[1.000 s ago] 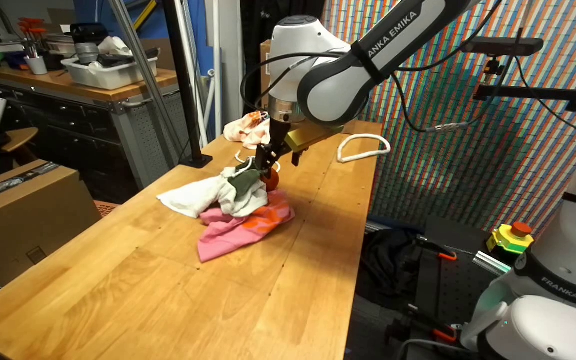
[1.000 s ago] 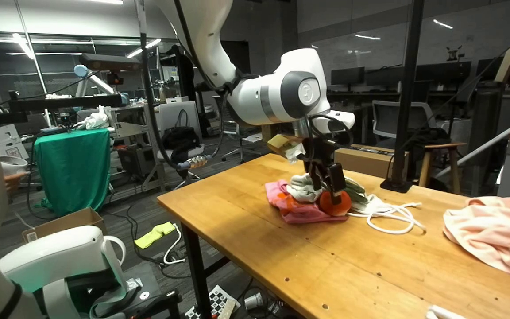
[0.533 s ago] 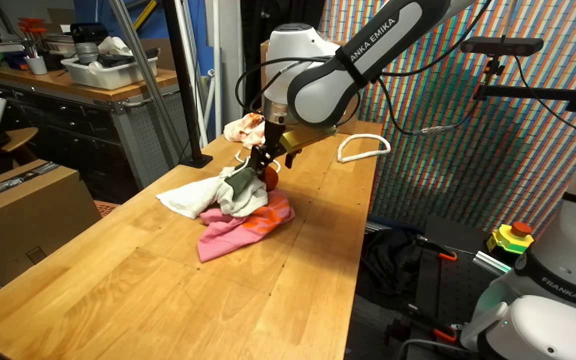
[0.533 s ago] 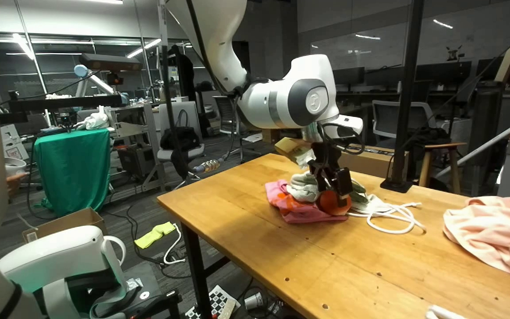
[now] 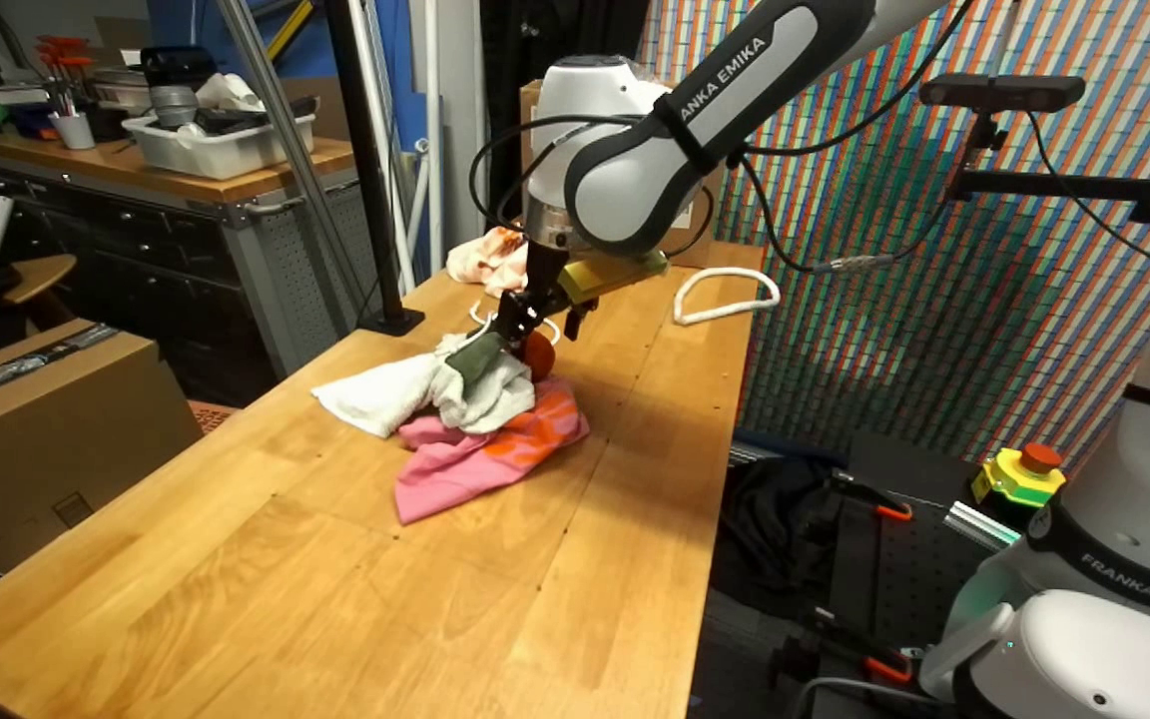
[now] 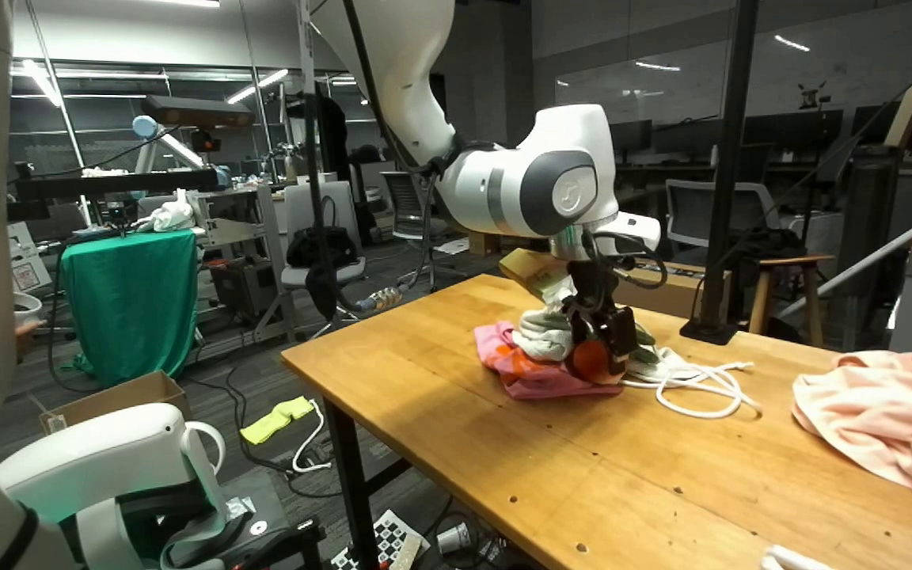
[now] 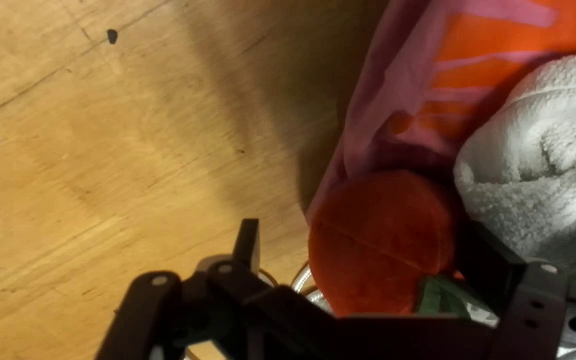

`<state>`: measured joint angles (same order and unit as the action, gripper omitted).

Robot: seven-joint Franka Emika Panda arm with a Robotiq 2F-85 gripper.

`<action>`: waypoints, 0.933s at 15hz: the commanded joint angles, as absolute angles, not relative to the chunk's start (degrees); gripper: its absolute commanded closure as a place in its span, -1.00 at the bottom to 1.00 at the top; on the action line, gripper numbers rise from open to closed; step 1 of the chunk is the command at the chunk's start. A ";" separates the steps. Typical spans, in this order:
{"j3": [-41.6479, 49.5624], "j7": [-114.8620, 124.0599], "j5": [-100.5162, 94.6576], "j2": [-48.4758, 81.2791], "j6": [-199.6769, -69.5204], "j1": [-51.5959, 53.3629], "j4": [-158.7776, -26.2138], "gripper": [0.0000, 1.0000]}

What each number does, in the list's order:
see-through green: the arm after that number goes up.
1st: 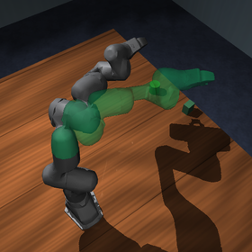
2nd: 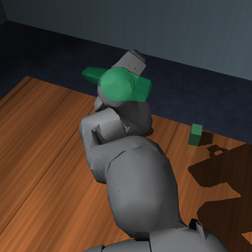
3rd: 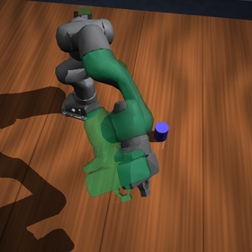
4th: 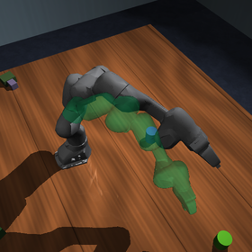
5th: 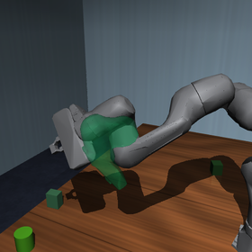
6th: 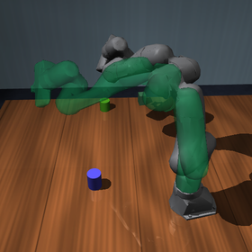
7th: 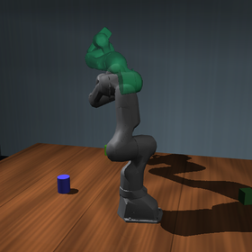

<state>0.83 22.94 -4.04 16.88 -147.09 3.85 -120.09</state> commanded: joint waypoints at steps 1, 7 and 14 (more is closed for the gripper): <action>0.45 18.80 -0.06 18.42 -148.90 2.88 -118.80 -1.00; 0.90 17.36 1.69 20.49 -150.84 2.60 -117.90 -0.53; 0.98 17.00 2.78 20.75 -150.57 2.41 -117.07 0.53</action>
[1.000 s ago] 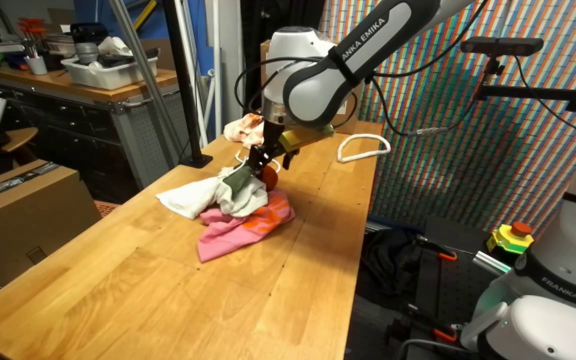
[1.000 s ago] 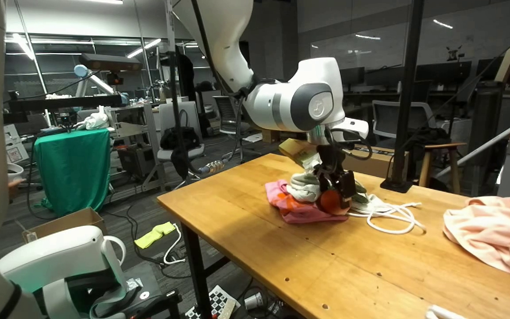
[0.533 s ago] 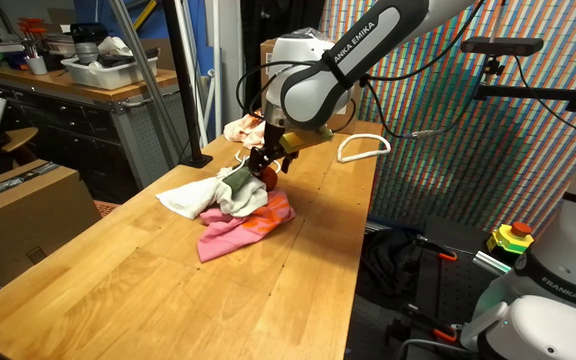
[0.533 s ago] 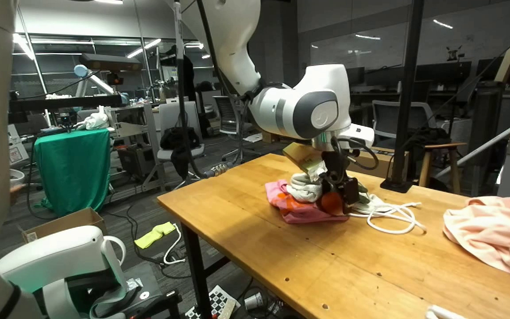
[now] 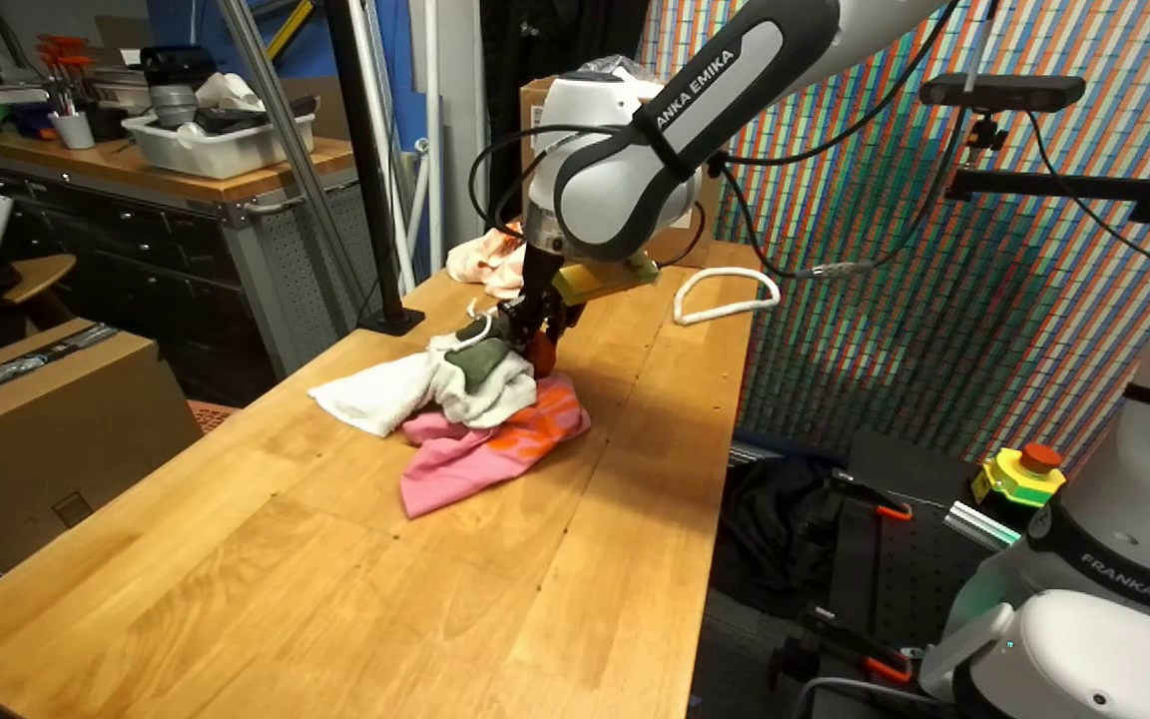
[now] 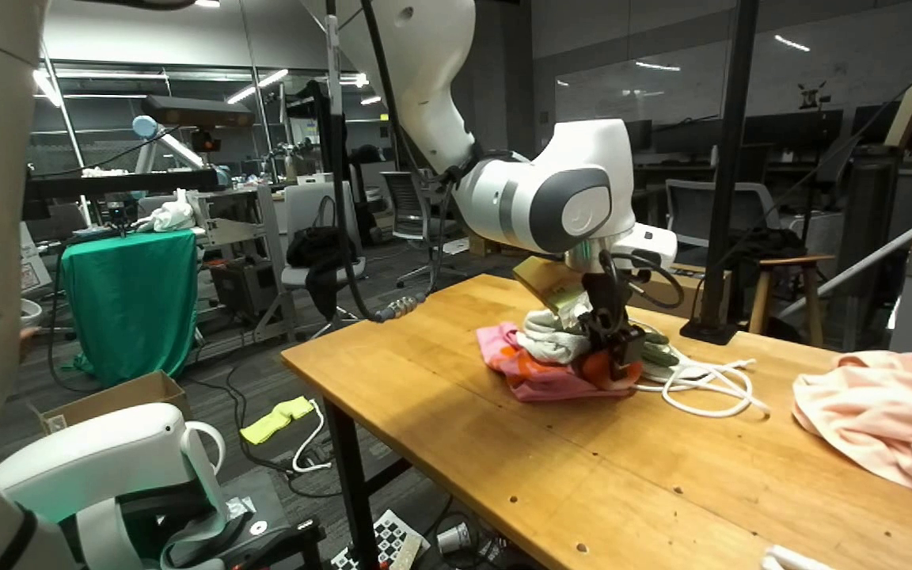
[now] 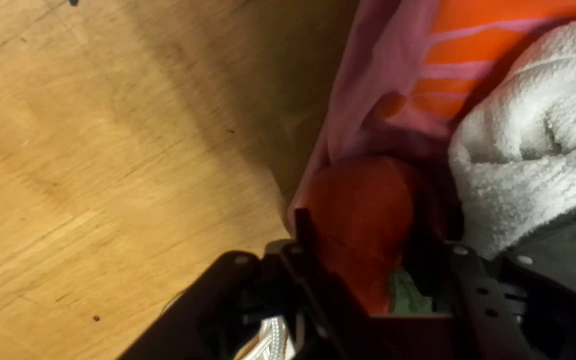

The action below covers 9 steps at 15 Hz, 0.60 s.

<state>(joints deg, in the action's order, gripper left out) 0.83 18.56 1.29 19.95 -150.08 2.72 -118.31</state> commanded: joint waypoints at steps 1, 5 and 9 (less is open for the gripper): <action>1.03 17.05 2.72 20.56 -150.15 2.44 -117.01 0.69; 2.14 18.76 1.10 19.01 -148.96 3.27 -117.46 0.77; 3.87 20.99 -2.30 16.33 -149.06 4.81 -118.90 0.80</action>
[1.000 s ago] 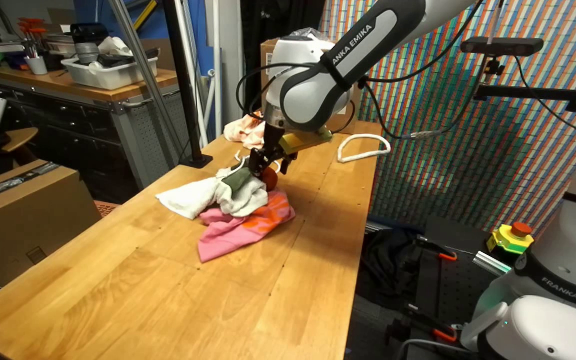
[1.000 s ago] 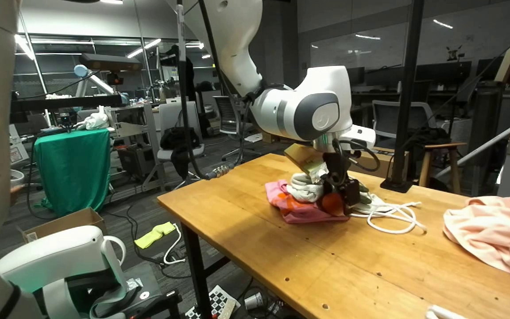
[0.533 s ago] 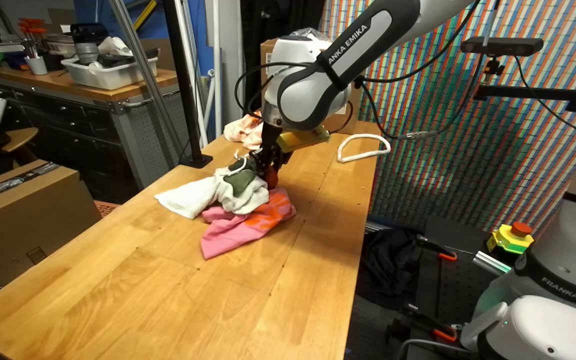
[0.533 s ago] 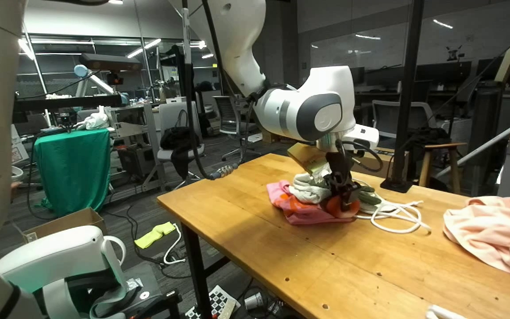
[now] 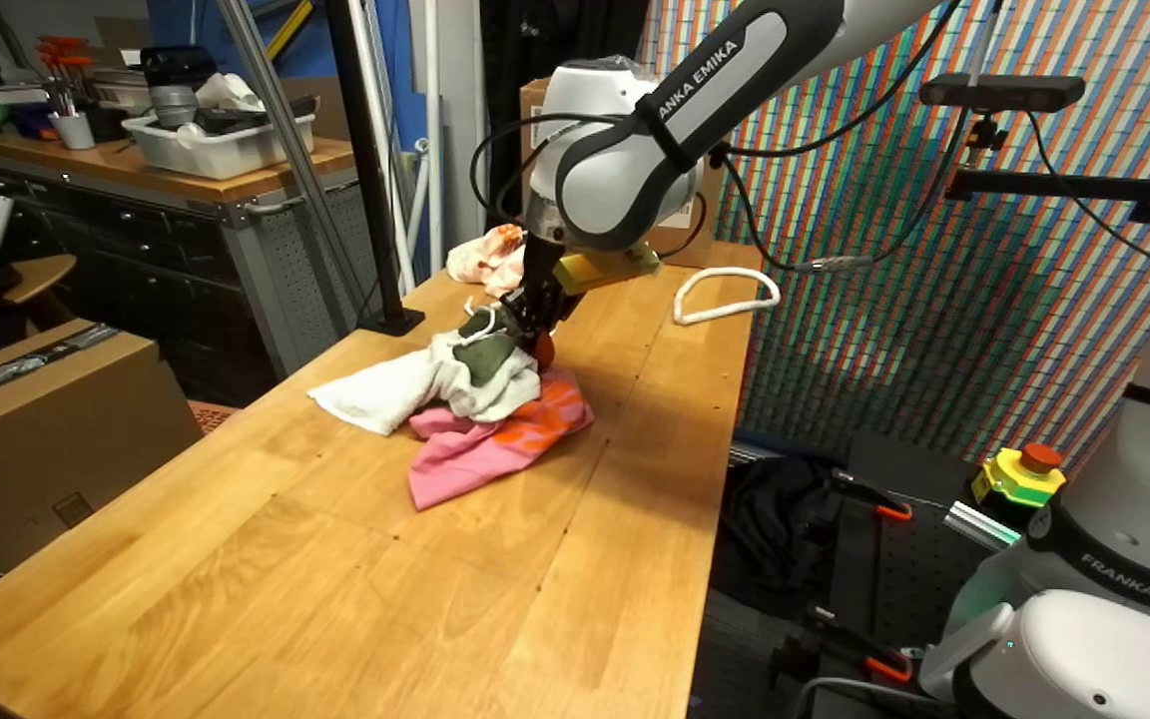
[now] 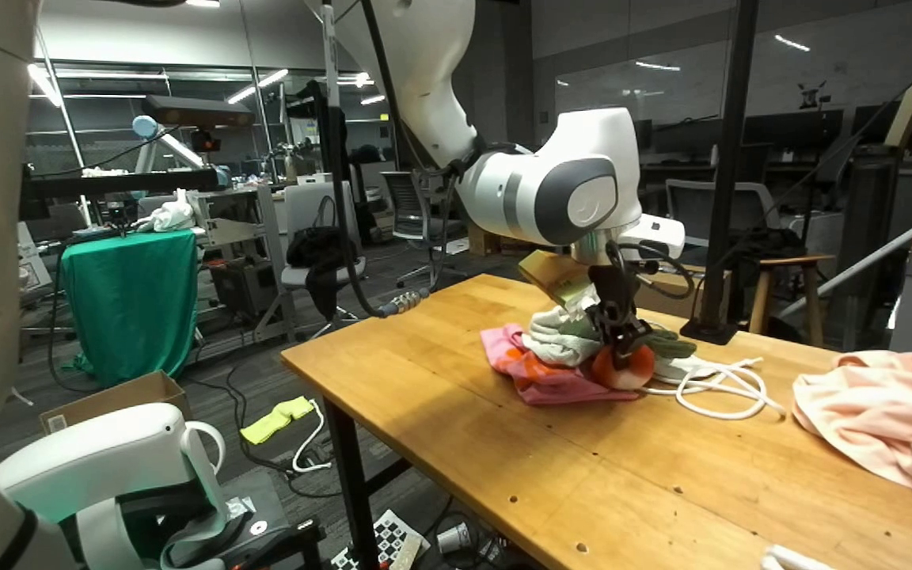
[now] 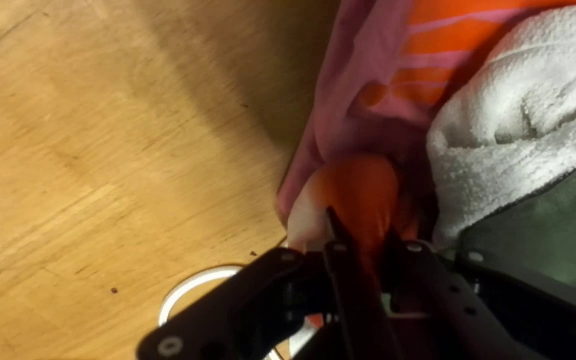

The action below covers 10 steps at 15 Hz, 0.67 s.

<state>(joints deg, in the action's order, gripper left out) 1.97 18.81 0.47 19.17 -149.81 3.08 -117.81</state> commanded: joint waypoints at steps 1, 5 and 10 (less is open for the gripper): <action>4.24 21.58 -3.31 15.67 -149.14 5.14 -119.20 0.80; 6.03 26.05 -9.38 11.40 -149.67 6.78 -120.91 0.80; 6.32 33.86 -19.23 4.47 -149.04 7.56 -123.32 0.81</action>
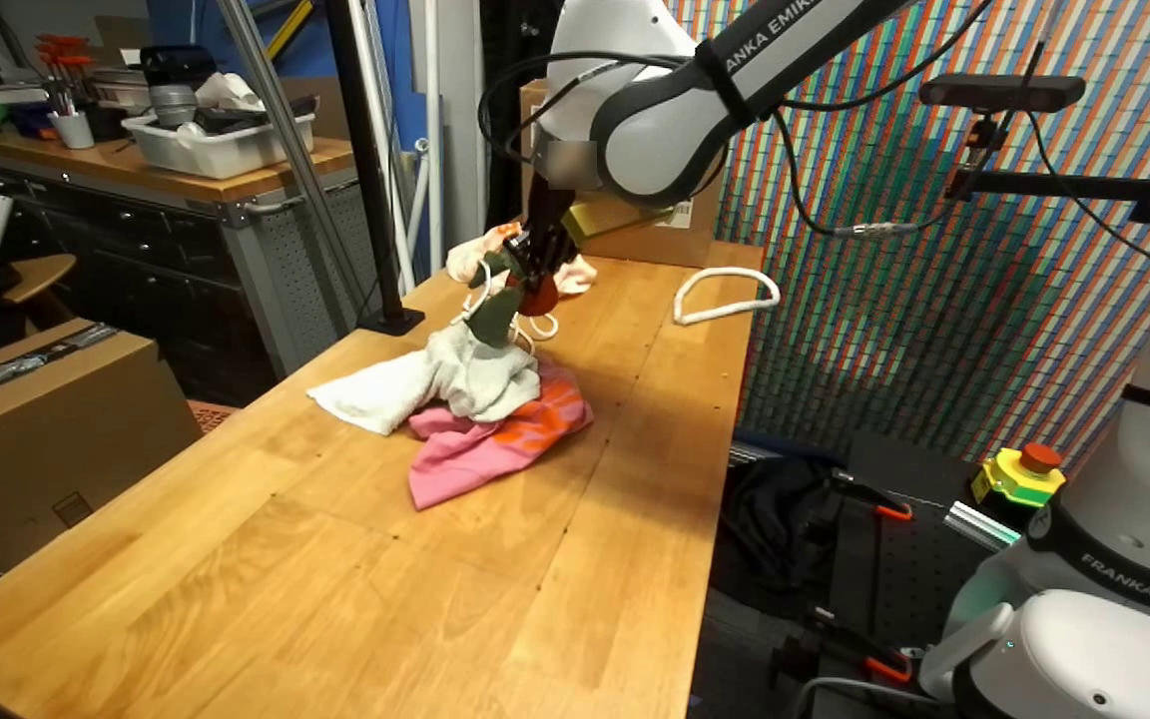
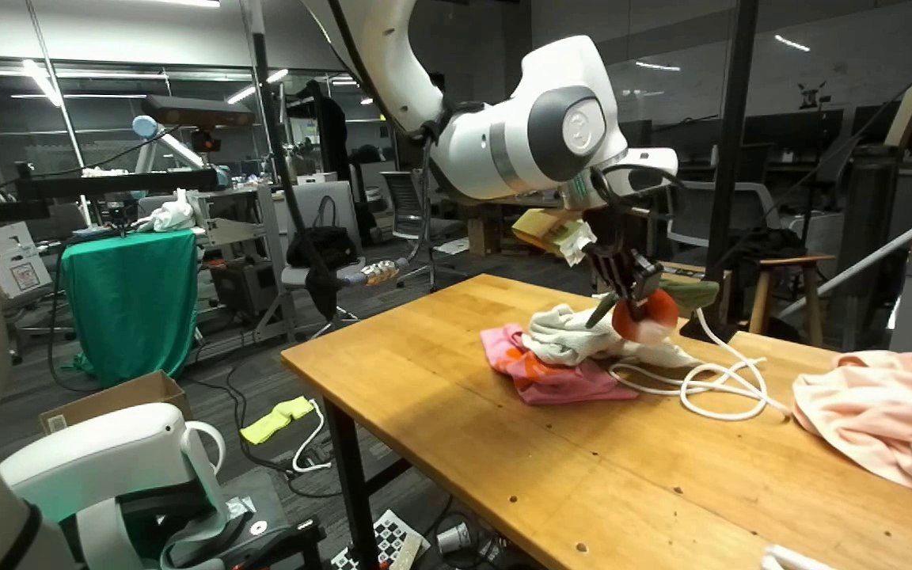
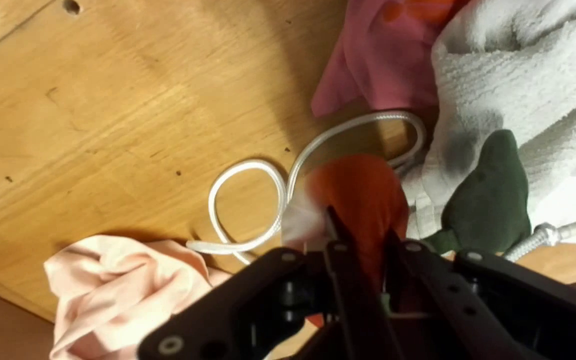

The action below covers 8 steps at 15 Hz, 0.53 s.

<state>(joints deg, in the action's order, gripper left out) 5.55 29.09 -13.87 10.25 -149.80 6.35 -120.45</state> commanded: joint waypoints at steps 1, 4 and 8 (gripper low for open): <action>5.91 35.59 -21.38 3.03 -148.58 7.45 -123.62 0.82; 3.85 39.15 -26.39 -1.43 -147.15 6.43 -124.89 0.81; 0.01 42.88 -30.64 -6.29 -144.95 5.22 -125.86 0.81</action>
<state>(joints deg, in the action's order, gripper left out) 3.07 39.64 -27.46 -1.53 -146.68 6.55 -124.06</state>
